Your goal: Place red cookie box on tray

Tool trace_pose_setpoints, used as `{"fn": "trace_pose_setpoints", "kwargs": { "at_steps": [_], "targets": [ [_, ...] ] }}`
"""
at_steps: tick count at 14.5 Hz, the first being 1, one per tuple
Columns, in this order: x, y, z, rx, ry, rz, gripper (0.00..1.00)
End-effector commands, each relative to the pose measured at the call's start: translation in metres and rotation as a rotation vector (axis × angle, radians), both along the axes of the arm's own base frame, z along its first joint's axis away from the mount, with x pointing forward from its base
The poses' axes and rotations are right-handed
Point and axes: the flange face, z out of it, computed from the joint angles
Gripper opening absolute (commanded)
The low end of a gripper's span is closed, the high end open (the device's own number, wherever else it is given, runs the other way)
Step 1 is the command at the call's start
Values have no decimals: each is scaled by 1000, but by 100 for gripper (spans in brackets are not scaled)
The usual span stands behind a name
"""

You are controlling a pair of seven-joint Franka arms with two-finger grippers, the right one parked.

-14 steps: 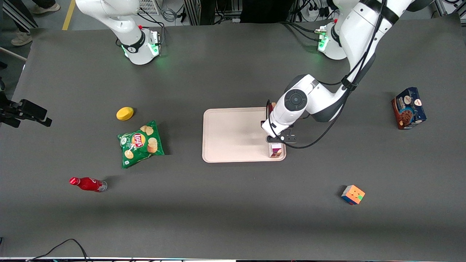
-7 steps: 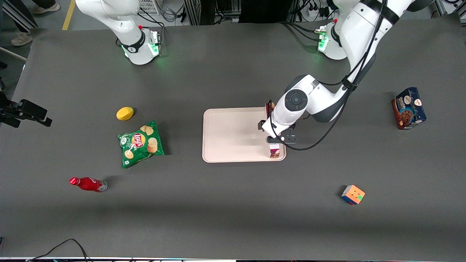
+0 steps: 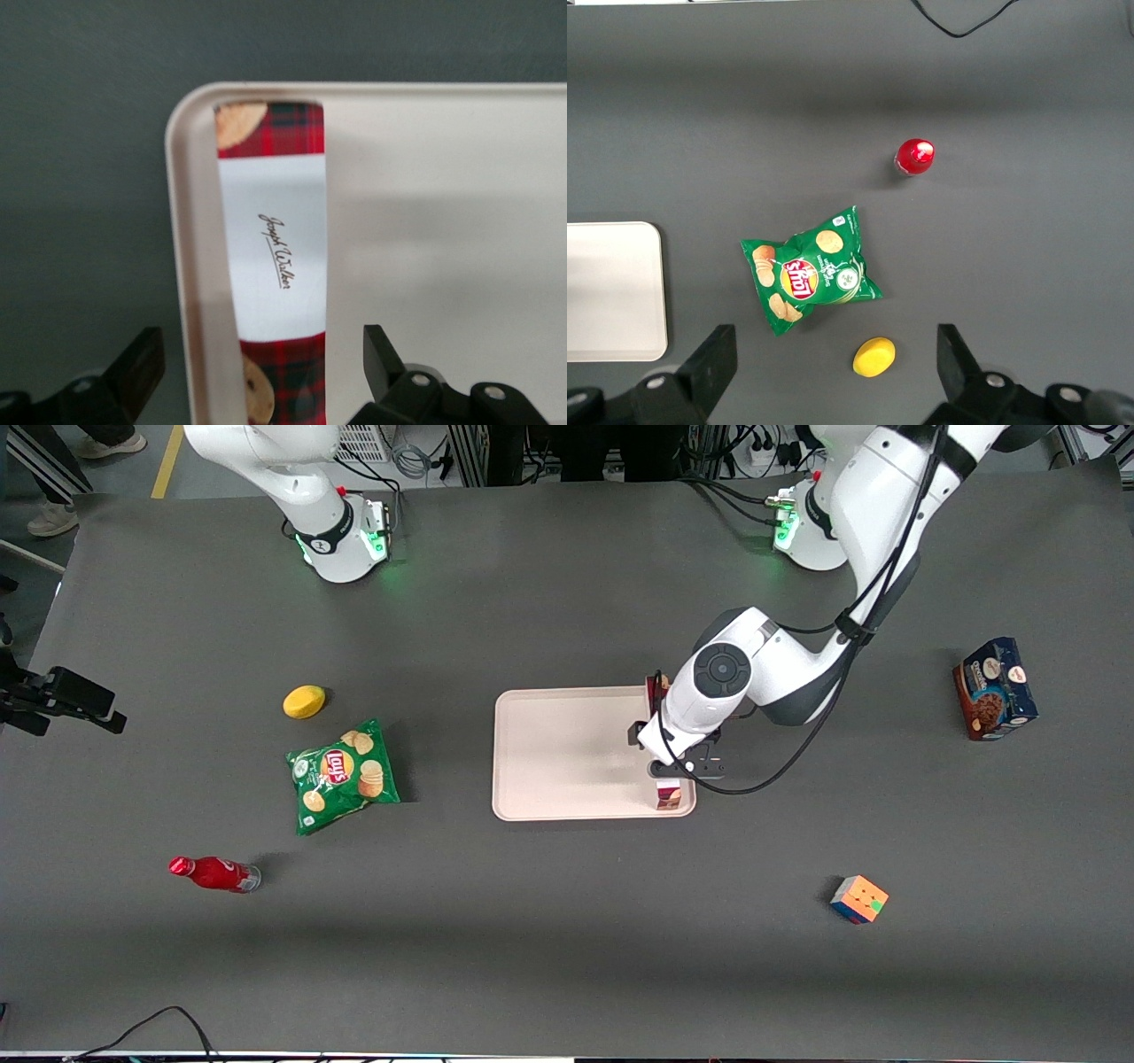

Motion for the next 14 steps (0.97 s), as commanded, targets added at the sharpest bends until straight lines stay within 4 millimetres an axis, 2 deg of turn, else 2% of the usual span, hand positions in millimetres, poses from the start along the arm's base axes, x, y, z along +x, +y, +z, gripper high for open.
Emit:
{"fn": "trace_pose_setpoints", "kwargs": {
  "at_steps": [1,4,5,7,8,9,11,12,14],
  "targets": [
    [22,-19,138,137,54,-15,100],
    [26,-2,254,205,113,9,100],
    [30,12,285,208,113,31,100],
    [28,41,332,234,90,35,100],
    [29,62,355,233,51,29,100],
    [36,92,373,231,17,2,100],
    [47,148,391,219,12,-85,100],
    [51,179,395,204,23,-75,100],
    [61,240,388,109,42,13,100]
  ]
}}
